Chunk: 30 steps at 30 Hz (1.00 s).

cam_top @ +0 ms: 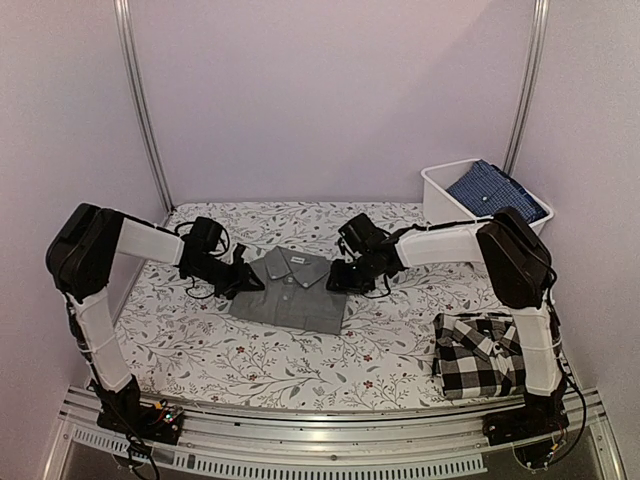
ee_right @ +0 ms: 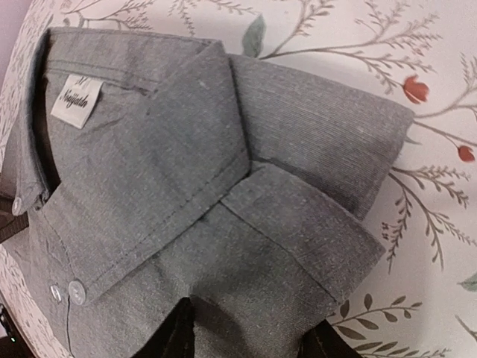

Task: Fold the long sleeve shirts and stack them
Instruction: Move the square-folded shirt to the center of the board.

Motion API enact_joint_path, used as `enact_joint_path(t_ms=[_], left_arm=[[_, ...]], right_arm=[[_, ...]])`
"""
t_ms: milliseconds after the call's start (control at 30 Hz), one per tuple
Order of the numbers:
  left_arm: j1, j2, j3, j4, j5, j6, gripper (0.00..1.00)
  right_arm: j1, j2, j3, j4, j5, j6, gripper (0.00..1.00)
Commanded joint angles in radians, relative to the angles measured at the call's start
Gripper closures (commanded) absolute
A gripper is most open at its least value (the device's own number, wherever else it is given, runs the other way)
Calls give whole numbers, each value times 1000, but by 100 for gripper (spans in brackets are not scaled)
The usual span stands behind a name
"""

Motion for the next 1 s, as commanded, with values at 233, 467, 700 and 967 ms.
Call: enact_joint_path(t_ms=[233,467,700,967], left_arm=[[-120,-198,-41,-33,-82,-106,100],[-202,-406,-225,-89,-178,-206,69],[-186,-435,-310,-83,-264,-178,46],[-154,-398,-198,-108,-282,-80,73]], right_arm=[[37,0,141,-245,34,-75,100],[49,-152,-2,-320,64,-89,100],[47,-177,-122,-267,67,-82,63],[50,-283,-152,-257,195,-54,52]])
